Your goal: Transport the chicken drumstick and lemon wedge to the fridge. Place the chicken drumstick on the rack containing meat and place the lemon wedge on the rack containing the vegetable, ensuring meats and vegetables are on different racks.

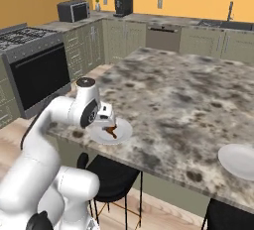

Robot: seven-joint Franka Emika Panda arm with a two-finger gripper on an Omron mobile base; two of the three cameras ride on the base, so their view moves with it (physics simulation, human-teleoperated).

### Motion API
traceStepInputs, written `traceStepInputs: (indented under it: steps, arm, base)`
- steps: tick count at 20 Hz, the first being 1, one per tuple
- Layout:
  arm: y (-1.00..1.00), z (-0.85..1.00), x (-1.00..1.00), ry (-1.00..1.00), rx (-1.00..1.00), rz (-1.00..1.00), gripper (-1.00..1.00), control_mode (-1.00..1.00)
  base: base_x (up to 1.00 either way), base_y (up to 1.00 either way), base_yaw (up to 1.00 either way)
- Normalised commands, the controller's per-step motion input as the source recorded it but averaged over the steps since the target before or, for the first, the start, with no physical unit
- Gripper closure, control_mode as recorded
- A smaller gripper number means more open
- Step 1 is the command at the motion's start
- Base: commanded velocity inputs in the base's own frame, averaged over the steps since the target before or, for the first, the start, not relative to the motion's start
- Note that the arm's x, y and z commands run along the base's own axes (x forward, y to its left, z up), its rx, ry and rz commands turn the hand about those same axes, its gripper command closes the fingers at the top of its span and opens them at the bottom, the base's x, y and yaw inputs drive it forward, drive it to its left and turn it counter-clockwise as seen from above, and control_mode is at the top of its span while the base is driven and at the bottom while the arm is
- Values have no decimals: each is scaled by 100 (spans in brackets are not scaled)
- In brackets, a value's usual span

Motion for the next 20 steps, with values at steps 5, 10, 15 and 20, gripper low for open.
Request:
traceStepInputs:
  steps: [5, 10, 15, 20]
  arm:
    - [0, -73, 66, 1, 0, 0, -100, -100]
    - [-2, -38, 67, -1, 0, 0, -100, -100]
    - [-16, -37, 53, -2, 0, 0, -100, -100]
    - [-10, -20, 33, -2, 0, 2, -100, -100]
  base:
    - [0, 0, 0]
    - [0, 0, 0]
    - [0, 0, 0]
    - [0, 0, 0]
